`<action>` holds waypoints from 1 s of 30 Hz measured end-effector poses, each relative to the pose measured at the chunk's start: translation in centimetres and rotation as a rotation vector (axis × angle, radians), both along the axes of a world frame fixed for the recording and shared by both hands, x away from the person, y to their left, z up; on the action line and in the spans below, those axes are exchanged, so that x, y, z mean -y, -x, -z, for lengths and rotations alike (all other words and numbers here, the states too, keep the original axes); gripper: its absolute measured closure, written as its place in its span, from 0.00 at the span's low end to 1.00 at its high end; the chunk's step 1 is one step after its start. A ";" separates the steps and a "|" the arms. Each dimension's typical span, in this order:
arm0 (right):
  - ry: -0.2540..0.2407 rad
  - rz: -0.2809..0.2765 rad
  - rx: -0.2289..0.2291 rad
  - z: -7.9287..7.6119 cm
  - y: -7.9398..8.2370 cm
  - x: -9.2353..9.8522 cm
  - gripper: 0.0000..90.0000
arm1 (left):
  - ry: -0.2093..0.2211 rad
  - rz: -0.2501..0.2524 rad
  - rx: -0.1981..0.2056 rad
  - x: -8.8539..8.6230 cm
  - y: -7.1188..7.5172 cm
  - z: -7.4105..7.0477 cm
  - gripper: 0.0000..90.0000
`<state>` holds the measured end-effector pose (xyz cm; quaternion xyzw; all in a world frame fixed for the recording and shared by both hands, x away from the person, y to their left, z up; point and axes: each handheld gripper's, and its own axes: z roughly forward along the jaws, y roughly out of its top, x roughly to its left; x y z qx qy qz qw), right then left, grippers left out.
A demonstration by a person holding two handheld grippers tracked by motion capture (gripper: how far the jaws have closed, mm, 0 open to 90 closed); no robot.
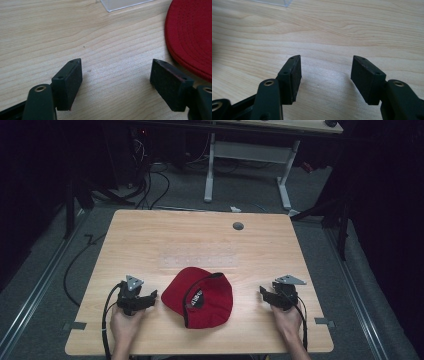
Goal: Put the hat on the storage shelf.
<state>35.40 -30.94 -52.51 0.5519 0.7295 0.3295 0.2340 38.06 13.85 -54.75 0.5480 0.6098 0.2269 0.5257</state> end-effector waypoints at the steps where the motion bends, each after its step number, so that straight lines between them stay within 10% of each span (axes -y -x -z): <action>1: -0.020 -0.013 0.010 -0.2 0.2 0.0 0.48 | 0.000 0.000 0.000 0.0 0.0 0.0 0.29; 16: -0.155 -0.144 0.033 -1.8 1.2 -1.3 0.48 | 0.000 0.000 0.000 0.0 0.0 0.0 0.29; 30: -0.165 -0.257 0.041 -2.8 0.6 -4.7 0.44 | 0.000 0.001 0.000 0.0 0.0 0.0 0.29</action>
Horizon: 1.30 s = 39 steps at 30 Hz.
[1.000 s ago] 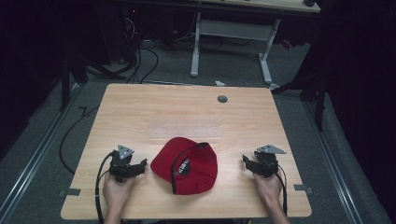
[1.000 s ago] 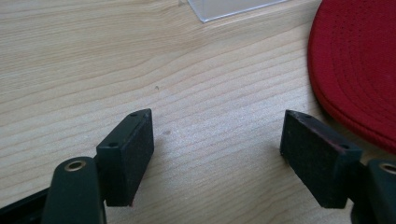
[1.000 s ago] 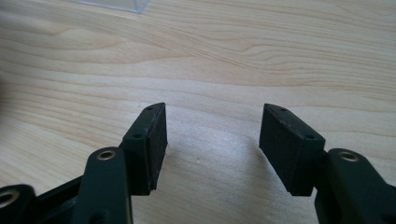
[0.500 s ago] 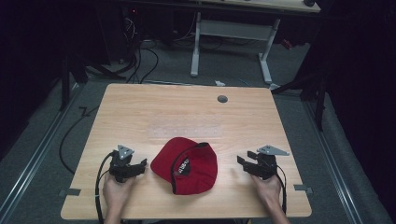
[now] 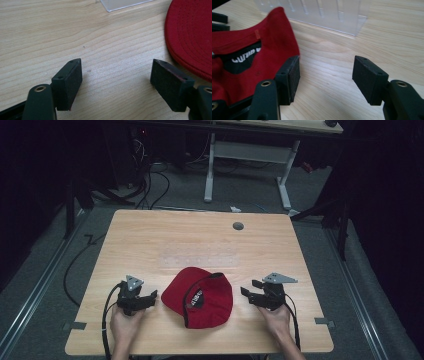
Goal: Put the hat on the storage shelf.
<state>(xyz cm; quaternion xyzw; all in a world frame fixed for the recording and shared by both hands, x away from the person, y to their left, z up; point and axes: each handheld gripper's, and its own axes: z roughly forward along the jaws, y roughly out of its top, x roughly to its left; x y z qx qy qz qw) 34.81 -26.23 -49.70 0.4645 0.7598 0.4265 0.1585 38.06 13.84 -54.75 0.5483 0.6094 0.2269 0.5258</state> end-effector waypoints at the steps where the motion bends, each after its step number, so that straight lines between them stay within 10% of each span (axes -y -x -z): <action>1: -0.004 -0.009 0.002 0.0 0.0 -0.2 0.44 | 0.000 0.000 0.000 0.0 0.0 0.0 0.29; 25: 0.019 -0.169 0.005 -0.7 -2.7 -5.8 0.42 | 0.001 -0.003 0.001 0.0 0.0 0.0 0.29; 39: 0.022 -0.212 -0.066 1.2 -5.0 -7.9 0.49 | 0.001 -0.003 0.000 0.0 0.0 0.0 0.29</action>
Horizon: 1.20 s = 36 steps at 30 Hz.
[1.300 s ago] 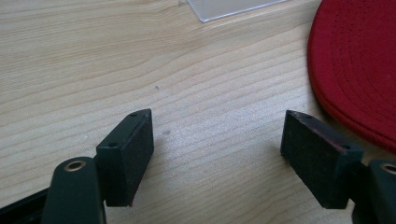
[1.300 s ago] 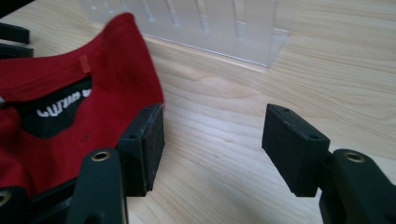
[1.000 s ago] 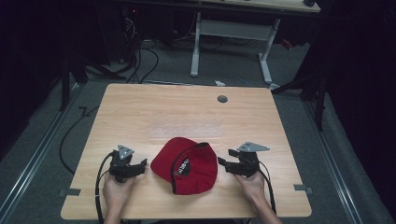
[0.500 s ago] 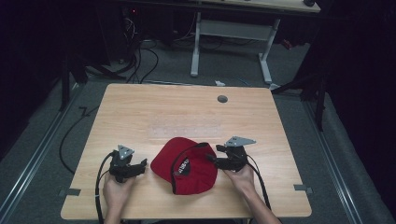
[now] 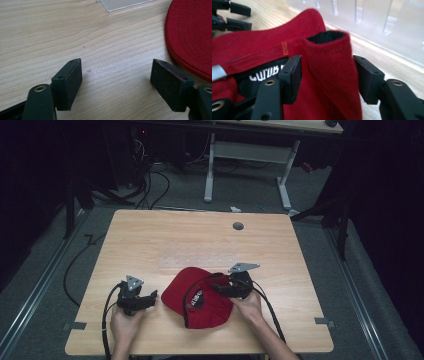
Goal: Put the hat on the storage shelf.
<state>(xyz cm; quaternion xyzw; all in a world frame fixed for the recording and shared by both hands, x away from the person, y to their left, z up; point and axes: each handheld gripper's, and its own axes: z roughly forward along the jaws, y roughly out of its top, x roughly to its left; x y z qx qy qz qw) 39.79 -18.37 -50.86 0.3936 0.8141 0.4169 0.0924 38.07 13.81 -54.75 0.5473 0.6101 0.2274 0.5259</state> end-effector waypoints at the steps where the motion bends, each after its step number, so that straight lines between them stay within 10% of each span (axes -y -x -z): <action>1: 0.005 -0.002 -0.009 0.2 -0.1 -0.1 0.51 | 0.000 0.000 0.000 0.0 0.0 0.0 0.29; 17: 0.023 -0.053 -0.025 0.7 0.1 0.3 0.95 | 0.000 0.000 0.000 0.0 0.0 0.0 0.29; 36: -0.130 -0.096 -0.050 -1.5 2.0 2.7 0.97 | -0.003 0.047 -0.010 0.3 0.3 0.0 0.25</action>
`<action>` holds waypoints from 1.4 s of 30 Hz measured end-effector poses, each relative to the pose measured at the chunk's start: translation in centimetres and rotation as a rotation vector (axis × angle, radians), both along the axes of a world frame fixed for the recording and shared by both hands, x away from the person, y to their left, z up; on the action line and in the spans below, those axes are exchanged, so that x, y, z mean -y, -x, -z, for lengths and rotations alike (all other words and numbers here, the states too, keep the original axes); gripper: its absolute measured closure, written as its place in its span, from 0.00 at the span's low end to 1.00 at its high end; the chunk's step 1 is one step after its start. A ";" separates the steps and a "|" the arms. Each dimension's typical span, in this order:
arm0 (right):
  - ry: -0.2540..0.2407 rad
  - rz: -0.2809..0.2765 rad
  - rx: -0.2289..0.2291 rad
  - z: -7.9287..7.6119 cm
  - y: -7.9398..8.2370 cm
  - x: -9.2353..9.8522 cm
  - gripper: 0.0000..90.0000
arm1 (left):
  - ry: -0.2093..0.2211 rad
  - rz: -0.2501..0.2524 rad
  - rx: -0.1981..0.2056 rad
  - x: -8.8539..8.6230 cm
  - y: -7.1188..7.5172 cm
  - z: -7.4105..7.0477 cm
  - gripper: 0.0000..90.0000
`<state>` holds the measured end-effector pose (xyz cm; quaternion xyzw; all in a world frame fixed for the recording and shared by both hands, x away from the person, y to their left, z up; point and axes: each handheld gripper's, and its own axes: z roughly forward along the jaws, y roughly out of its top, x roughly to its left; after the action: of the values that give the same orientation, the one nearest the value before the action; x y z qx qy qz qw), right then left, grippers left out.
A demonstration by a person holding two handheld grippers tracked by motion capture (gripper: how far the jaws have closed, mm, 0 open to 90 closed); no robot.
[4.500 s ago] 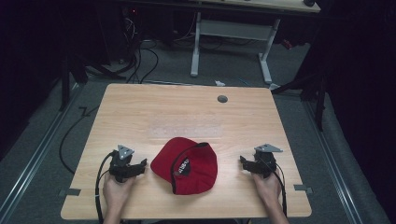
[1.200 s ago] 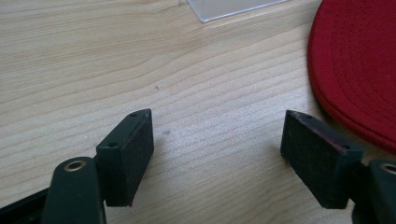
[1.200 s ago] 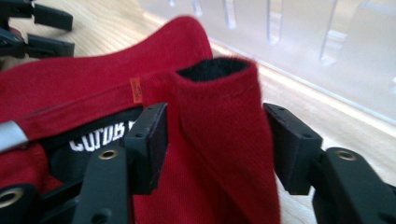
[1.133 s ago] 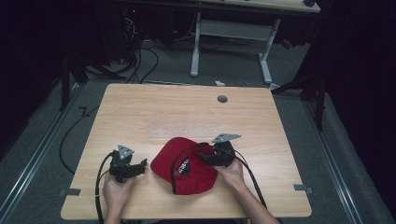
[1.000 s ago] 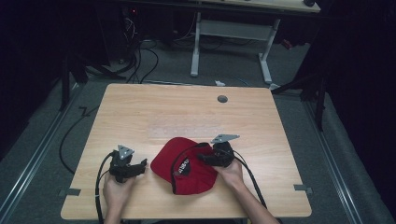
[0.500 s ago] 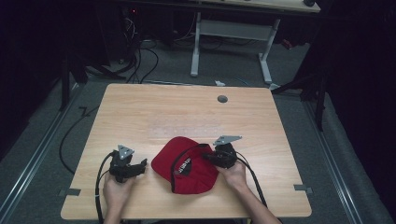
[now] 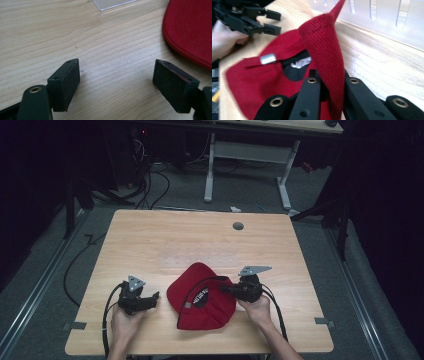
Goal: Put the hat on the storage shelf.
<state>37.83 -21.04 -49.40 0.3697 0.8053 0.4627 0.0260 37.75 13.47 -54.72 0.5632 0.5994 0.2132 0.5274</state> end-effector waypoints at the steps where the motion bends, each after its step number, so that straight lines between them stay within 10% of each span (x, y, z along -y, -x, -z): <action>1: -0.007 -0.003 0.001 -0.2 0.1 0.2 0.97 | -0.003 0.005 0.001 0.0 0.1 0.0 0.25; 12: -0.075 -0.013 0.023 -2.1 1.3 1.9 0.97 | 0.018 0.131 0.074 1.2 2.5 -1.6 0.25; 24: -0.107 -0.005 0.037 -4.4 2.2 3.9 0.97 | -0.057 0.313 0.154 5.3 4.9 -2.7 0.23; 42: -0.174 -0.031 0.000 -6.4 1.9 4.0 0.97 | -0.098 0.412 0.216 8.8 5.6 -3.5 0.21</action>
<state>35.98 -25.04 -43.00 0.3580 0.7677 0.5313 -0.0134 32.11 4.67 -51.18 0.6724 0.4009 0.1888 0.5929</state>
